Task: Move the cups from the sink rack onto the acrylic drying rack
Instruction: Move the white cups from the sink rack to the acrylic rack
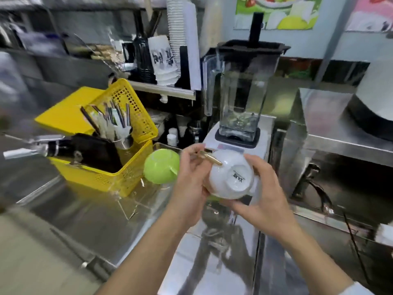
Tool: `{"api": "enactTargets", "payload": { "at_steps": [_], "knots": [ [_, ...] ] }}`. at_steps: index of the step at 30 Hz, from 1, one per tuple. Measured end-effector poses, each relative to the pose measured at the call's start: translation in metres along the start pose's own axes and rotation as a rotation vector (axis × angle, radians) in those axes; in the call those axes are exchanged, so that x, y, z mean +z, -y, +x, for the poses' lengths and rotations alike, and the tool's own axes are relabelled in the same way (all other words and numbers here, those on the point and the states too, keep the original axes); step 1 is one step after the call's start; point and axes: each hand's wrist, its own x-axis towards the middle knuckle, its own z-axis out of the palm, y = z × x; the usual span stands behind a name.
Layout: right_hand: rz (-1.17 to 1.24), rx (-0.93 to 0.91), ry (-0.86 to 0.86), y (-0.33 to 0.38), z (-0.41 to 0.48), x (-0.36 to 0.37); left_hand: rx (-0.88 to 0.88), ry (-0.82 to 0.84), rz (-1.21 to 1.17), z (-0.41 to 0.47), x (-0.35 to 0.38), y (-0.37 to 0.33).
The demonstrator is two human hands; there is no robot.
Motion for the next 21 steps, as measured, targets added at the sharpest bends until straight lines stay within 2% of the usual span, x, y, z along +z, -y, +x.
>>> {"api": "enactTargets", "payload": {
  "at_steps": [3,6,8,10,13,15,21],
  "knots": [
    [0.091,0.077,0.147,0.011,0.010,0.028,0.244,-0.101,0.338,0.002,-0.034,-0.013],
    [0.146,0.141,0.250,0.021,0.019,0.051,0.352,-0.211,0.624,0.002,-0.064,-0.021],
    [0.199,0.195,0.318,0.026,0.024,0.063,0.361,-0.278,0.788,0.003,-0.082,-0.024],
    [0.235,0.246,0.401,0.030,0.028,0.075,0.336,-0.270,0.887,0.004,-0.098,-0.027],
    [0.239,0.303,0.473,0.033,0.035,0.090,0.223,-0.211,0.791,0.012,-0.121,-0.032],
    [0.232,0.338,0.491,0.033,0.038,0.098,0.155,-0.182,0.827,0.017,-0.135,-0.034],
    [0.164,0.402,0.537,0.033,0.040,0.114,0.160,-0.106,1.191,0.029,-0.156,-0.031]
  ]
}}
